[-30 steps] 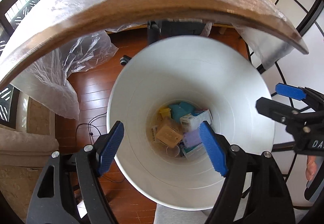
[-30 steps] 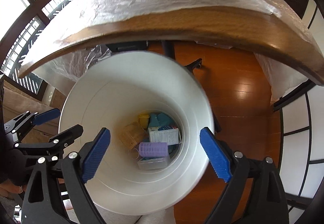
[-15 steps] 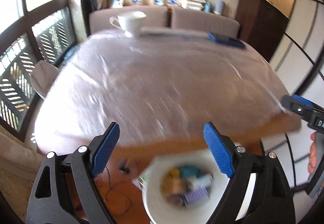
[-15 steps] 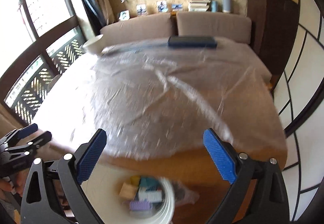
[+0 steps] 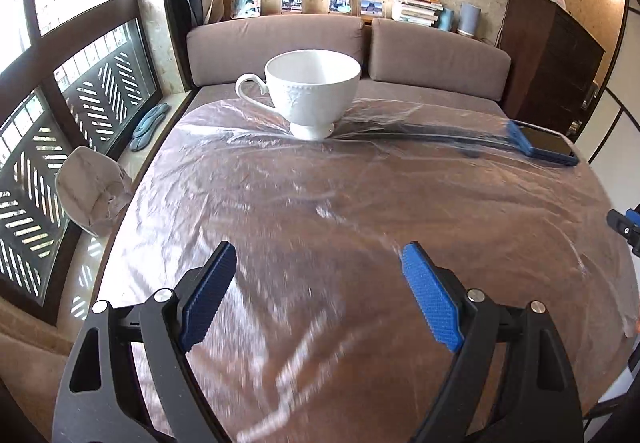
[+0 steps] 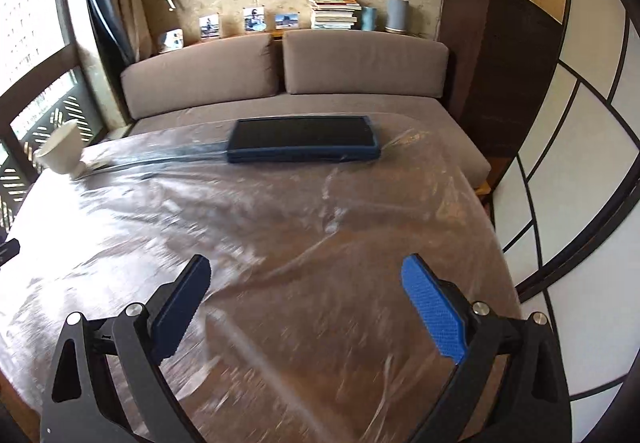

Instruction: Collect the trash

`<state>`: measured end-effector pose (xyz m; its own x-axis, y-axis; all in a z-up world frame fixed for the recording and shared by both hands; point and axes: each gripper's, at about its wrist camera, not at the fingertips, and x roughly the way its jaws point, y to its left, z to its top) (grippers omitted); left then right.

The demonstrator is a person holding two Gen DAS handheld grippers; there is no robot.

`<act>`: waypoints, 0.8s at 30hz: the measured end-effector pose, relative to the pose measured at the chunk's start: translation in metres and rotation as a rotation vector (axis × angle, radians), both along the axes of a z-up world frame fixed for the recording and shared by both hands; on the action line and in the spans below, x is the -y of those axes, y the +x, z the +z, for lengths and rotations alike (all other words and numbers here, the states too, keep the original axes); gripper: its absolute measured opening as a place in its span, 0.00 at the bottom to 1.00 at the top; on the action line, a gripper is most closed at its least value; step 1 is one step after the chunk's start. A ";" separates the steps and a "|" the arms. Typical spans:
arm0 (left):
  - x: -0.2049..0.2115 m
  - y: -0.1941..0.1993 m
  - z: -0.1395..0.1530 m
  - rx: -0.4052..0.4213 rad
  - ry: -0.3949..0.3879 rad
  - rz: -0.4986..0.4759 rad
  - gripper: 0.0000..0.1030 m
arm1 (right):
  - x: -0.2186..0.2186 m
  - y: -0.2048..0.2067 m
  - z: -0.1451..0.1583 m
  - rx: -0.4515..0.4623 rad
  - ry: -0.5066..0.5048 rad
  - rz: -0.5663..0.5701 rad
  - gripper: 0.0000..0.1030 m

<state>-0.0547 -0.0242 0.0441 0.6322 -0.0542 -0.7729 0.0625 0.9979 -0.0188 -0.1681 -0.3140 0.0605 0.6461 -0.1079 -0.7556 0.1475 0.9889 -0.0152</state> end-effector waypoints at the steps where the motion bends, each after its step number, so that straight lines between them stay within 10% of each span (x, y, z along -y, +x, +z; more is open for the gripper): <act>1: -0.001 0.008 -0.003 -0.007 0.006 0.003 0.84 | 0.003 0.003 -0.002 -0.006 -0.008 -0.008 0.92; 24: -0.007 0.071 -0.035 -0.087 0.013 0.064 0.98 | 0.084 0.063 -0.049 -0.109 0.012 -0.028 0.96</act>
